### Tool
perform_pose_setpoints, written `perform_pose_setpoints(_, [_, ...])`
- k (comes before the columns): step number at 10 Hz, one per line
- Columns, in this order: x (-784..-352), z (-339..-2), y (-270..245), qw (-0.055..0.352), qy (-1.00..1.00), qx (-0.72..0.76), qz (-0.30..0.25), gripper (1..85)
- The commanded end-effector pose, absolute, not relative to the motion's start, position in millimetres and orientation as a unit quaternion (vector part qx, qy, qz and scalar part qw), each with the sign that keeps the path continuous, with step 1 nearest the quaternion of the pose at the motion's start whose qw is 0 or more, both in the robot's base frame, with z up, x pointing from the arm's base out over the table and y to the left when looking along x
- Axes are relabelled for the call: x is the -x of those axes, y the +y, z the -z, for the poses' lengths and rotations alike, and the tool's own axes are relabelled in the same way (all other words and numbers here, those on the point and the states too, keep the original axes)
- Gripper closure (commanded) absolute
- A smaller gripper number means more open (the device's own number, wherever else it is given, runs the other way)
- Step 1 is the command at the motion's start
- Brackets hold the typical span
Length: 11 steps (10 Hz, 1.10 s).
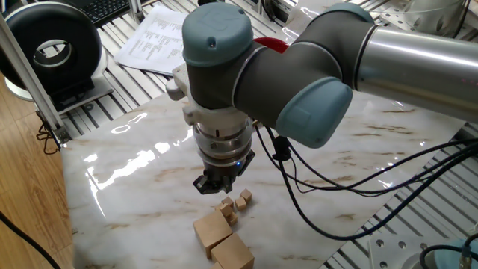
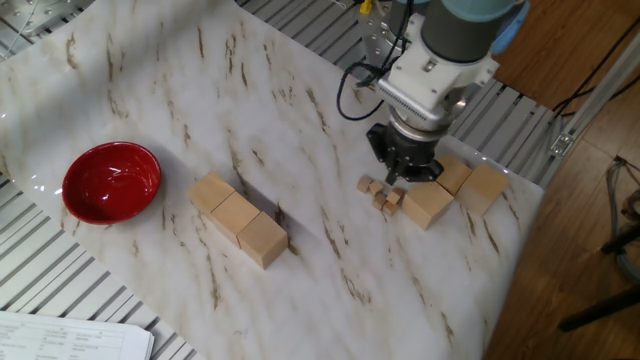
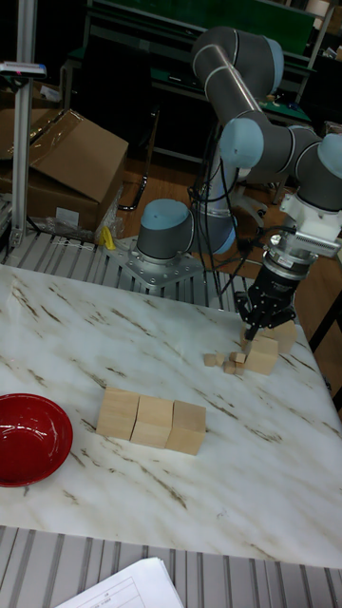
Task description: Stack the blocks into a pyramid shape
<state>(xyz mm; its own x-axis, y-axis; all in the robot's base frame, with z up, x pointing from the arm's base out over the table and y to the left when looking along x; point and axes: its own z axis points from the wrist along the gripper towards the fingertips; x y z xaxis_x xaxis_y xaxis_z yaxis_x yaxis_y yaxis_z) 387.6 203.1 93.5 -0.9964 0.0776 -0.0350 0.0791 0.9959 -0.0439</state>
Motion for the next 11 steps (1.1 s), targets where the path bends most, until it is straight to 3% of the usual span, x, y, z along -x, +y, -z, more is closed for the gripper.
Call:
perform_pose_setpoints(1, [-376, -107, 228, 0.004, 0.995, -0.103, 0.012, 84.3])
perform_pose_setpoints(4, [-375, -106, 260, 0.000, 0.983, -0.180, -0.022, 84.3])
perform_pose_setpoints(6, [-357, -113, 267, -0.019, 0.979, -0.203, -0.028, 84.3])
perform_pose_setpoints(8, [-342, -126, 261, -0.014, 0.983, -0.183, -0.013, 84.3])
perform_pose_setpoints(9, [-341, -124, 254, -0.014, 0.983, -0.181, -0.001, 84.3])
perform_pose_setpoints(11, [-344, -106, 249, 0.004, 0.978, -0.208, -0.030, 84.3])
